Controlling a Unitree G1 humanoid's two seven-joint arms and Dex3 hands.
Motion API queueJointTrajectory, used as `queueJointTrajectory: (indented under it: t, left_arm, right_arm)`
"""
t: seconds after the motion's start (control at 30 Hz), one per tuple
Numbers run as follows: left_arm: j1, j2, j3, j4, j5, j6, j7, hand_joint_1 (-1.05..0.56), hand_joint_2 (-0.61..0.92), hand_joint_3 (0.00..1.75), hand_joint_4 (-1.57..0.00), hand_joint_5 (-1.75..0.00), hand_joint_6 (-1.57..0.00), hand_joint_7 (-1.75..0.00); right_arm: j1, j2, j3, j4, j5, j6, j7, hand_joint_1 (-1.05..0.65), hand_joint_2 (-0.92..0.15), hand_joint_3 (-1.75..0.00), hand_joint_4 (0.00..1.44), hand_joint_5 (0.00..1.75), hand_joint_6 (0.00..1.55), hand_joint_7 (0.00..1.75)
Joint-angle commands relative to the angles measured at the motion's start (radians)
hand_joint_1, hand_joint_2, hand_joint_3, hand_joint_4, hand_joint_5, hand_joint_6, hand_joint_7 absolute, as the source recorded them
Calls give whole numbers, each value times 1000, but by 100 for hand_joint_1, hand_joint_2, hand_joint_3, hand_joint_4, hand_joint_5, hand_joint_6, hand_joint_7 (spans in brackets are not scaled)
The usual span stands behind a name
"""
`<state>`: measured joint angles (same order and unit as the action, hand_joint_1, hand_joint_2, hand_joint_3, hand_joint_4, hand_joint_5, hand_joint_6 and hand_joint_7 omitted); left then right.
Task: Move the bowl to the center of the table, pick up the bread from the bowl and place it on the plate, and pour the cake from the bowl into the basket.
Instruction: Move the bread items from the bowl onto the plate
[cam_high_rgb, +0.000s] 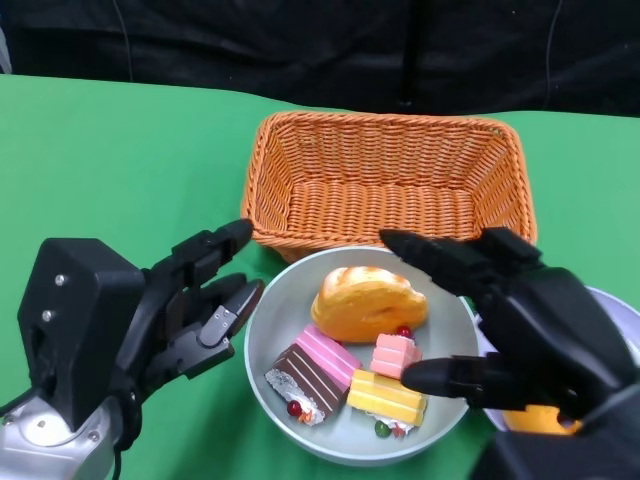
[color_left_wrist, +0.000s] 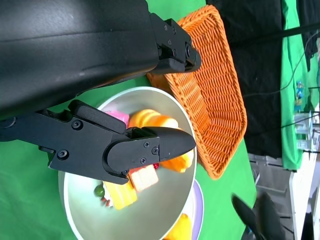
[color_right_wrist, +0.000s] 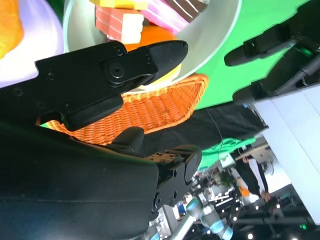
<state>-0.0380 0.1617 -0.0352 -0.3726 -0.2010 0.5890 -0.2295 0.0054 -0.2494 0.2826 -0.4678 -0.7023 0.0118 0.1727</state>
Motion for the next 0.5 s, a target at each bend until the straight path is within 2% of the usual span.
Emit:
queueJointTrajectory:
  t: [0.03, 0.17, 0.5]
  left_arm:
    - [7, 10, 5, -20, 2, 6, 5, -57, 92, 57, 0, -45, -21, -1]
    - [13, 9, 8, -27, -2, 7, 4, -56, 92, 58, 0, -46, -21, 0]
    - [19, 10, 12, -38, -5, 7, 2, -56, 92, 57, 0, -45, -20, 0]
  right_arm:
    - [-42, 3, 14, 65, -16, -32, -37, -59, -92, -3, 8, 86, 30, 26]
    - [-102, 8, 54, 170, -71, -33, -61, -58, -92, -3, 7, 85, 29, 25]
    - [-192, 25, 99, 376, -109, -73, -161, -57, -91, 0, 10, 87, 33, 23]
